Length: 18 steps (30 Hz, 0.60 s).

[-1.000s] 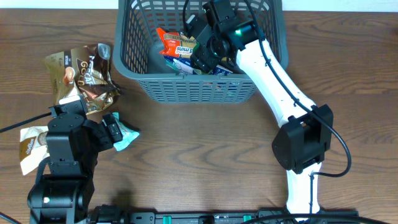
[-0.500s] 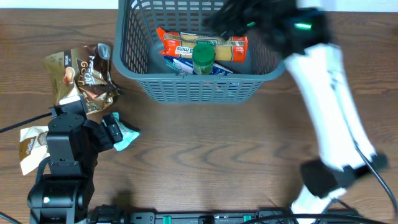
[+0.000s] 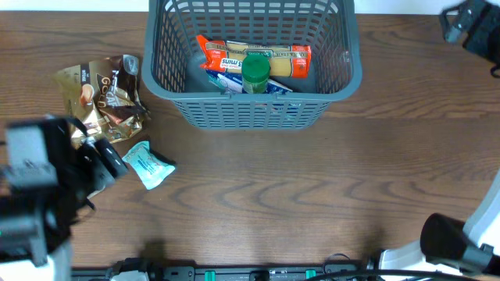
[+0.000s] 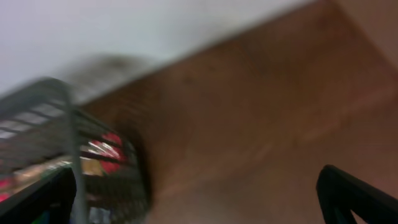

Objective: Pack container
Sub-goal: 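Reach the left gripper to the mint-green wipes pack and grasp it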

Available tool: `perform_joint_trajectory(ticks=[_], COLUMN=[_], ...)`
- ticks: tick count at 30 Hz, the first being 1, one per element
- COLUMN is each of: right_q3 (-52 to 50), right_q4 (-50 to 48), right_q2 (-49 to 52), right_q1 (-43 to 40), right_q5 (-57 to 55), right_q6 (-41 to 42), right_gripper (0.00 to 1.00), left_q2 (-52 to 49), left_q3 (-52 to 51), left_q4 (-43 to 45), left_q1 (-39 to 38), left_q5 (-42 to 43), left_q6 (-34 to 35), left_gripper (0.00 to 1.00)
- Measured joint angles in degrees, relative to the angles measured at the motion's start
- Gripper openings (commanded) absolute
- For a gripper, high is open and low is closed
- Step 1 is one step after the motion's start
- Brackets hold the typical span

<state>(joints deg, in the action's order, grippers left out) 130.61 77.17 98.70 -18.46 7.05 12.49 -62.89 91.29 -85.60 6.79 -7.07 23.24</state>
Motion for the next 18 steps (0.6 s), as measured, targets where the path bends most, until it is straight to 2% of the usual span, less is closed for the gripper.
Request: perform_joint_trajectory(ticks=[3, 7, 11, 18], right_q3=[-2.34, -6.38, -9.68, -10.99], right_q4=[1.51, 0.98, -0.57, -1.27], right_q2=[2.49, 6.25, 11.3, 18.67], right_q1=[-1.16, -1.18, -1.18, -1.18], right_q5=[0.09, 0.55, 0.85, 1.07], right_q6=[0.0, -0.39, -1.01, -3.37], right_gripper=[0.99, 0.99, 0.99, 0.99], left_q2=[-6.19, -13.22, -17.57, -18.36], left_q3=[6.21, 6.21, 2.67, -9.42], left_q4=[-2.45, -1.36, 3.08, 14.93], left_q1=[2.36, 2.97, 2.99, 3.19], left_q5=[2.45, 4.61, 5.66, 6.93], left_q6=[3.54, 9.07, 11.67, 10.75], left_gripper=[0.98, 0.98, 0.98, 0.98])
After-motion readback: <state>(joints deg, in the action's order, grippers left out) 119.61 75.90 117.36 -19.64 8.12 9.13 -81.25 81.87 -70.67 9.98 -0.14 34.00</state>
